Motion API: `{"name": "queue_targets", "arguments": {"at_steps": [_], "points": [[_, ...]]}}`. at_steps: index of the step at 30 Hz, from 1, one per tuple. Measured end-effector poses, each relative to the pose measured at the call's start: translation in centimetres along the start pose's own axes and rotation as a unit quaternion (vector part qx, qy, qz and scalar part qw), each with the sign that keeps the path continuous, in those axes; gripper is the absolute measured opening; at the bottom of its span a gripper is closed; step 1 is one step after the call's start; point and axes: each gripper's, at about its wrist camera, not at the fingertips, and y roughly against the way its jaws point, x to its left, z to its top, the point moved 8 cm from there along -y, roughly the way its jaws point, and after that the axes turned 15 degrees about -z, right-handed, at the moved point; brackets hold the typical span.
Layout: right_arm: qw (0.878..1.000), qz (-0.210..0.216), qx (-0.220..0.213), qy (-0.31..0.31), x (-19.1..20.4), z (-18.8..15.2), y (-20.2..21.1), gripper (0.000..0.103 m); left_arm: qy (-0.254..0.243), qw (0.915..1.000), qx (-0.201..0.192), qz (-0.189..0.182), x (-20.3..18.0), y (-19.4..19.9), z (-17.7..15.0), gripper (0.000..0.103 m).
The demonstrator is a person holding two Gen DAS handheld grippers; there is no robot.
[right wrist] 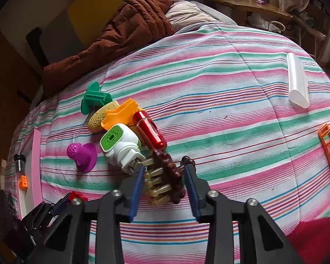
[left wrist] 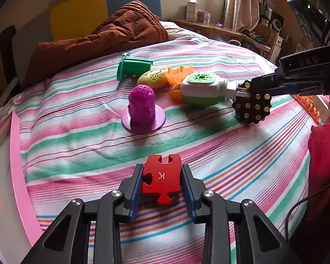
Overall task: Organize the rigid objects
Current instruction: 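Grasp the red puzzle piece with the left gripper while the right gripper grasps the brown brush, then lift the red puzzle piece with the left gripper and carry it toward the tray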
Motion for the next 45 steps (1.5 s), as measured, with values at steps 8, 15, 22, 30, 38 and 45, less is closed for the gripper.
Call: {"name": "queue_targets", "arguments": {"at_steps": [8, 15, 22, 30, 38, 45], "points": [[0.992, -0.023, 0.012, -0.127, -6.7, 1.0, -0.6, 0.042, 0.006, 0.9999, -0.013, -0.003, 0.1, 0.0, 0.0, 0.034], [0.979, 0.004, 0.019, -0.204, -9.1, 1.2, -0.8, 0.072, 0.003, 0.9998, -0.018, 0.001, 0.0, -0.1, 0.1, 0.034], [0.978, 0.015, 0.01, -0.205, -8.2, 1.4, -0.6, 0.078, 0.007, 0.9998, -0.02, -0.001, 0.0, -0.3, 0.1, 0.034], [0.992, -0.057, 0.0, -0.116, -6.3, 1.6, -2.0, 0.081, 0.015, 0.9996, -0.023, -0.001, 0.1, -0.4, 0.2, 0.034], [0.994, -0.101, 0.0, -0.041, -4.8, 1.2, -3.2, 0.046, 0.015, 0.9996, -0.022, 0.001, 0.2, -0.5, 0.3, 0.034], [0.994, -0.102, -0.002, -0.038, -4.9, 1.2, -3.0, 0.046, 0.023, 0.9996, -0.017, 0.006, 0.4, -0.3, 0.4, 0.033]]}}
